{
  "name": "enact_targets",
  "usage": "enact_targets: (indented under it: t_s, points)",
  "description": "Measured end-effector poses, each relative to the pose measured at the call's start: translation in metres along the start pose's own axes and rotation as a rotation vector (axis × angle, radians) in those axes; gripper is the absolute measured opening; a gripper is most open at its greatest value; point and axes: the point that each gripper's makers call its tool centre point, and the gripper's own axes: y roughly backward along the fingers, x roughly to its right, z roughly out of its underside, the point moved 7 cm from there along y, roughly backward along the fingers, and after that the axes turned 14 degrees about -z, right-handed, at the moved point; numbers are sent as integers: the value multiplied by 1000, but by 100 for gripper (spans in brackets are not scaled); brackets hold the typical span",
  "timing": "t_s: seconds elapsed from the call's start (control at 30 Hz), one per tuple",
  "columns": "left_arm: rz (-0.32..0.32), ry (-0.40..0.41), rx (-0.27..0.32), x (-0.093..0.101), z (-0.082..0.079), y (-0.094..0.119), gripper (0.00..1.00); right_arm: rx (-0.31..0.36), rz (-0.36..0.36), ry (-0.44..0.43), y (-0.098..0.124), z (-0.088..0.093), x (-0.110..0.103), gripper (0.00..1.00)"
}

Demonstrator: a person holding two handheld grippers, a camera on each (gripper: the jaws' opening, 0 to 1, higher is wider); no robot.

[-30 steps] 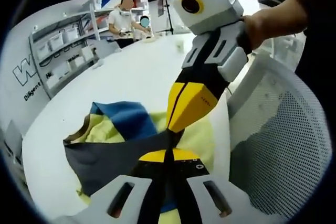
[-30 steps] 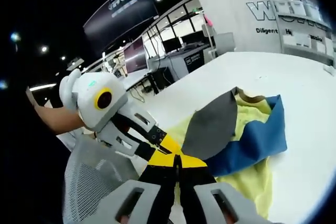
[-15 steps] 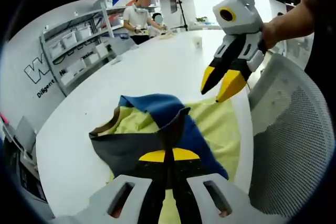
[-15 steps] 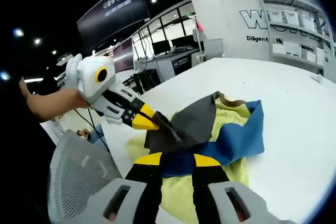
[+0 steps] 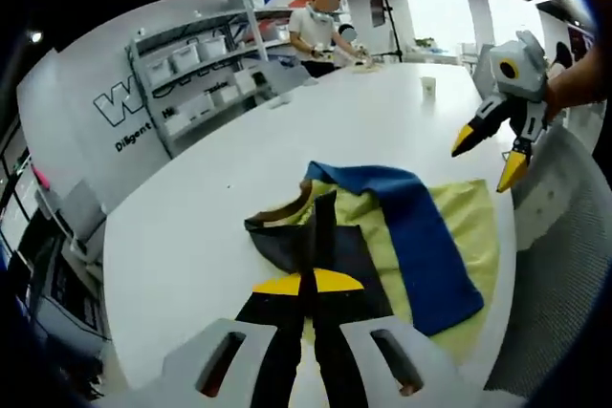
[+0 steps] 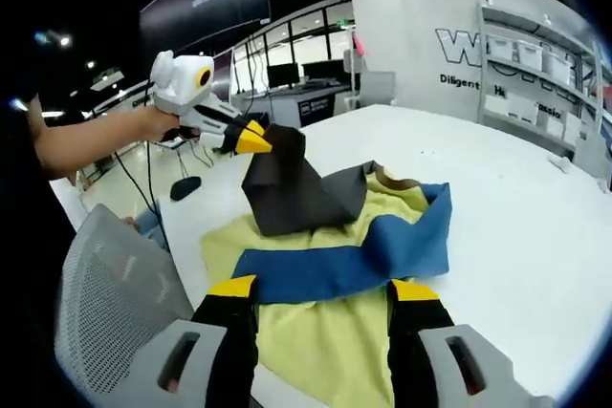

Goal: Fold the garment on the visible template until the final outline fits inside the template.

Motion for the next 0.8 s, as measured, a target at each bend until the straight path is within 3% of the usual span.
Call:
enact_targets:
  t_s: [0.4,0.8]
  points:
    - [-85,2,-36,-40,14,3,2,5,53,-10,7,4,9,67]
    - [-215,10,-60,-86,21,16,2,-2,70,-25,9,9,12,67]
